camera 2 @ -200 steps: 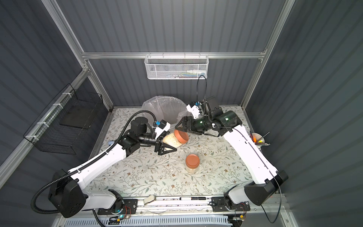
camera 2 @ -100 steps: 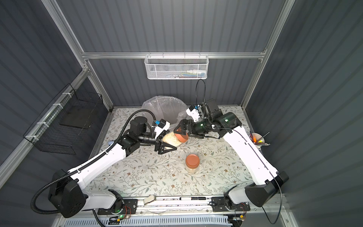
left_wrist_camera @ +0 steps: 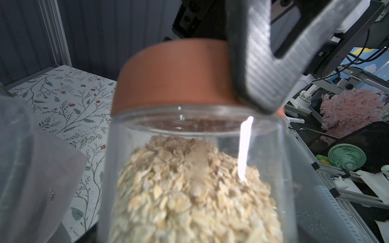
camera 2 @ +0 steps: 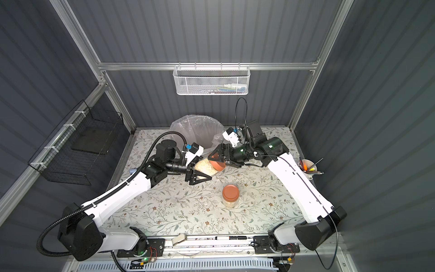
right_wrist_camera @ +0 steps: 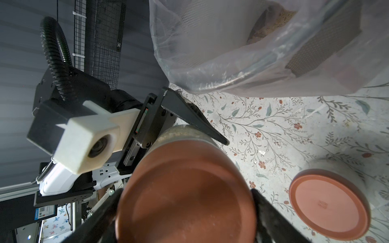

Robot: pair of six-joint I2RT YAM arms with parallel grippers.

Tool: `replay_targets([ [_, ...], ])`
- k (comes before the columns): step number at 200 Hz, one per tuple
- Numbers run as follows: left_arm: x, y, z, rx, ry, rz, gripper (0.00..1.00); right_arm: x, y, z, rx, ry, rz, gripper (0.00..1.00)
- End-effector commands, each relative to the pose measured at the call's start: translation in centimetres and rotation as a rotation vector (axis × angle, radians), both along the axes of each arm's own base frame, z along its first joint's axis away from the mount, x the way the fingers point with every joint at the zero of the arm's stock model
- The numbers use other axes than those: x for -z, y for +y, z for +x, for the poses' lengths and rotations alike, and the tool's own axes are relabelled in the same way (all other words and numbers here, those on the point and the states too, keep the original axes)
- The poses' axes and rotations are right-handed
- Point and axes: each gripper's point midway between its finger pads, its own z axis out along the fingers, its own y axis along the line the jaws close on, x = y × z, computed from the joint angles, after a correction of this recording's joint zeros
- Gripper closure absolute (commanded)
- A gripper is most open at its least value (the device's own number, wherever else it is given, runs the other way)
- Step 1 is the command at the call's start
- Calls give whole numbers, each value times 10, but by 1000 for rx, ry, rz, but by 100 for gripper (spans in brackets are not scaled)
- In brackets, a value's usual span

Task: Empty expired oatmeal from jars
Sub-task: Unscrew the lid from the jar.

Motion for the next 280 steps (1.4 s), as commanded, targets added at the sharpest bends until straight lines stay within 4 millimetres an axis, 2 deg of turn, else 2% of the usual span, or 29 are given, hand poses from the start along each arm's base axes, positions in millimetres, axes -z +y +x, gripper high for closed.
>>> replay_targets([
  [1,-58,3,-9,44,-187,-135,100,0,-2,-7,-11,20,-5,30],
  [20,-58,3,-9,47,-185,-136,100,-3,-5,-11,-41,-5,-19,36],
  [45,-61,3,-11,55,-185,-148,100,-3,-6,-22,-153,-82,-38,38],
  [66,-64,3,-12,59,-189,-158,100,-5,-7,-29,-249,-181,-40,38],
  [120,-71,3,-15,84,-179,-180,100,-25,-5,-44,-490,-456,-12,36],
  [150,-73,3,-17,94,-171,-184,100,-34,-5,-37,-570,-619,-54,36],
  [170,-73,4,-19,98,-162,-175,100,-35,-7,-31,-596,-670,-96,37],
  [195,-72,4,-19,103,-154,-173,100,-40,-6,-27,-626,-763,-108,34],
  [211,-71,3,-18,108,-147,-168,100,-43,-8,-25,-644,-798,-132,28],
  [219,-71,3,-17,105,-145,-164,100,-45,-9,-22,-640,-809,-149,23],
  [238,-70,2,-15,91,-150,-157,100,-54,-11,-4,-520,-820,-160,2],
  [264,-67,2,-12,79,-148,-143,100,-82,-11,8,-309,-809,-36,1],
  [280,-66,2,-11,79,-150,-131,100,-86,-15,11,-199,-713,-5,1],
])
